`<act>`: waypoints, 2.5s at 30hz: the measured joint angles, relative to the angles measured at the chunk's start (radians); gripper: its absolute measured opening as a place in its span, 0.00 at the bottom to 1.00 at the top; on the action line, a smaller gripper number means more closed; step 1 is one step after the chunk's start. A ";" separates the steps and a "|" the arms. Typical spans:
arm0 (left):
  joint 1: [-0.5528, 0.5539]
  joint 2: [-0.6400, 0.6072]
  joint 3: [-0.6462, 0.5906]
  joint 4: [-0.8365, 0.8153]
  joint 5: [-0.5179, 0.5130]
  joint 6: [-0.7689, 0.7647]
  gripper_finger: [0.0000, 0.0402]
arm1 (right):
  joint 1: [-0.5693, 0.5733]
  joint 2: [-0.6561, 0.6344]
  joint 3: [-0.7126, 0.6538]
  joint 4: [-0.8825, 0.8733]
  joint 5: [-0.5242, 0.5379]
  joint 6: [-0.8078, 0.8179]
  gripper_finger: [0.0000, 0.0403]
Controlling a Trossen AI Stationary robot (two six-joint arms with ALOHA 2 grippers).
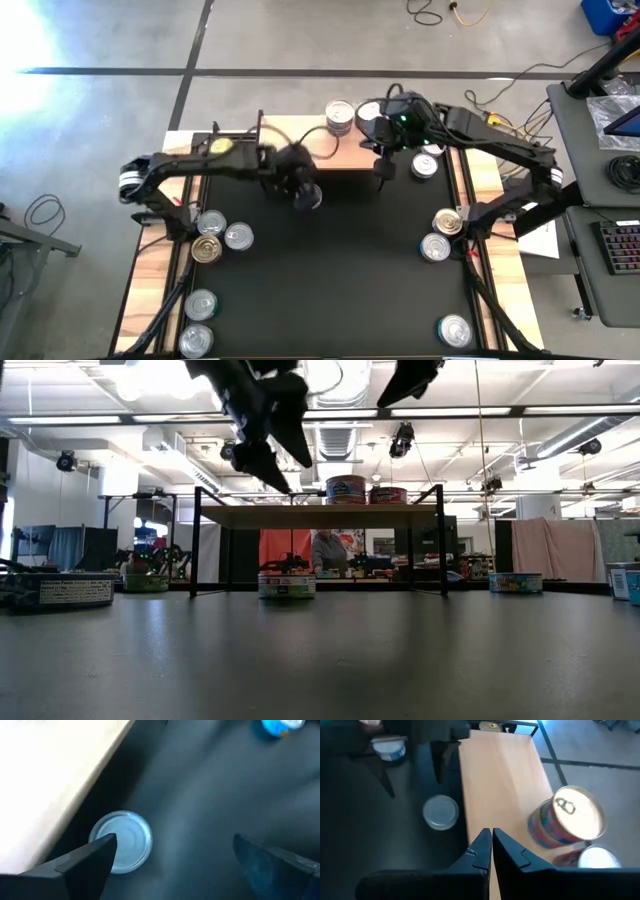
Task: Stack canned seafood by type on shelf
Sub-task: Put the white-green tuna can on the shelf
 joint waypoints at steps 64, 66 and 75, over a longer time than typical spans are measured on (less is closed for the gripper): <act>-0.304 0.231 -0.286 0.446 -0.398 -0.309 0.00 | 0.804 -0.075 -0.067 -0.053 0.903 0.806 0.02; -0.344 0.204 -0.287 0.443 -0.310 -0.265 0.00 | 0.817 -0.069 -0.067 -0.054 0.898 0.811 0.02; -0.511 0.051 -0.287 0.319 -0.345 -0.215 0.00 | 0.828 0.004 -0.067 -0.060 0.830 0.892 0.02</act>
